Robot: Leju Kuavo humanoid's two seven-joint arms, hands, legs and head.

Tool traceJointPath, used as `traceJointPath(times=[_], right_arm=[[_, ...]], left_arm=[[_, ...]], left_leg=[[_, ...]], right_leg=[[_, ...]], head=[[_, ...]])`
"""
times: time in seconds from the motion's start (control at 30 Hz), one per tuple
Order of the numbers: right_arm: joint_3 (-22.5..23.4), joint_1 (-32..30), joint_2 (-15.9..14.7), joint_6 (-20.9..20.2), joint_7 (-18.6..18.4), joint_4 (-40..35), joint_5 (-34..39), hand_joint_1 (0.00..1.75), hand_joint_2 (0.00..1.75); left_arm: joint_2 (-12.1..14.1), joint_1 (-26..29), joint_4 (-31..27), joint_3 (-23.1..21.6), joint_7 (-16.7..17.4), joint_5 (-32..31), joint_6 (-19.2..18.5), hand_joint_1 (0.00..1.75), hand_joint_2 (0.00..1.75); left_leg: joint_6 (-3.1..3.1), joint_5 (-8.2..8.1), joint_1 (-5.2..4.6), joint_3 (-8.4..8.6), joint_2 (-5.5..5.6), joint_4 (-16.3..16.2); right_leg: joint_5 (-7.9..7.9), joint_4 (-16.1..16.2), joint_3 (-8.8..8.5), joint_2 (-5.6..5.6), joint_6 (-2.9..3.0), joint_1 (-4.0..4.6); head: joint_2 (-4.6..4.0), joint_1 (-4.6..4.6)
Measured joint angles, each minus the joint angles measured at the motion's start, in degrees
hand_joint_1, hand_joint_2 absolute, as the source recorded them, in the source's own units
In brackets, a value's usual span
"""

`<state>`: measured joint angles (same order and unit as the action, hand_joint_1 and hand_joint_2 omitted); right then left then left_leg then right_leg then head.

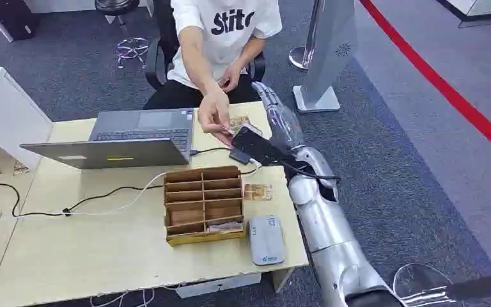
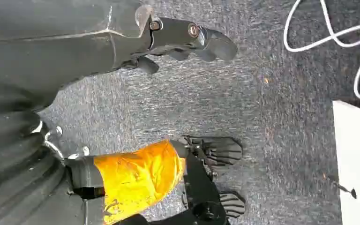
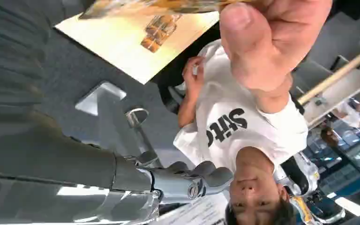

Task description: Pass the card to the sensor for recognition and then transmit it.

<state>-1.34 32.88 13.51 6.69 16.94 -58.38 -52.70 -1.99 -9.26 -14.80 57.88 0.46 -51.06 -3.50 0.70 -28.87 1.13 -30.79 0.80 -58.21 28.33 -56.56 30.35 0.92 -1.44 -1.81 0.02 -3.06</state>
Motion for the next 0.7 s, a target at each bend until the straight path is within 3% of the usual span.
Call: traceJointPath(times=[0.13, 0.17, 0.2, 0.5, 0.7], right_arm=[[-2.0, 3.3, 0.8, 2.5, -2.4, 4.3, -5.1, 0.0, 1.75], [-2.6, 4.1, 1.1, 3.3, -3.2, 5.6, -6.8, 1.4, 1.75], [-3.0, 4.9, 1.3, 3.8, -3.7, 6.6, -8.2, 1.75, 1.75], [-6.4, 12.3, 3.8, 9.4, -8.1, 16.0, -21.6, 1.75, 1.75], [-7.5, 15.4, 5.2, 12.8, -8.3, 19.8, -28.9, 1.75, 1.75]], left_arm=[[-0.3, -0.7, 0.0, -0.2, 0.1, -1.5, -0.2, 0.0, 1.75], [-0.4, -0.9, 0.0, -0.3, 0.2, -1.9, -0.3, 0.0, 1.75], [-0.5, -1.1, 0.0, -0.3, 0.3, -2.3, -0.3, 0.0, 1.75], [-1.3, -2.9, 0.0, -0.3, 1.1, -6.4, -1.0, 0.0, 1.75], [-1.7, -3.5, 0.0, -0.2, 1.3, -10.0, -1.3, 0.0, 1.75]], left_leg=[[0.01, 0.01, 0.0, 0.01, 0.0, 0.0], [0.01, 0.01, 0.01, 0.01, 0.0, 0.0], [0.01, 0.01, 0.0, 0.01, -0.01, 0.0], [0.06, 0.09, 0.01, 0.03, -0.03, 0.0], [0.09, 0.12, 0.01, 0.03, -0.04, 0.0]], right_leg=[[0.0, 0.0, 0.0, 0.0, 0.0, 0.0], [0.0, 0.0, 0.0, 0.01, 0.0, 0.0], [-0.01, 0.0, 0.01, 0.02, 0.01, 0.0], [-0.1, 0.0, 0.02, 0.06, 0.09, 0.01], [-0.12, 0.0, 0.04, 0.09, 0.07, 0.01]], head=[[0.0, 0.0], [0.0, -0.02], [0.0, 0.0], [0.0, -0.02], [0.0, -0.02]])
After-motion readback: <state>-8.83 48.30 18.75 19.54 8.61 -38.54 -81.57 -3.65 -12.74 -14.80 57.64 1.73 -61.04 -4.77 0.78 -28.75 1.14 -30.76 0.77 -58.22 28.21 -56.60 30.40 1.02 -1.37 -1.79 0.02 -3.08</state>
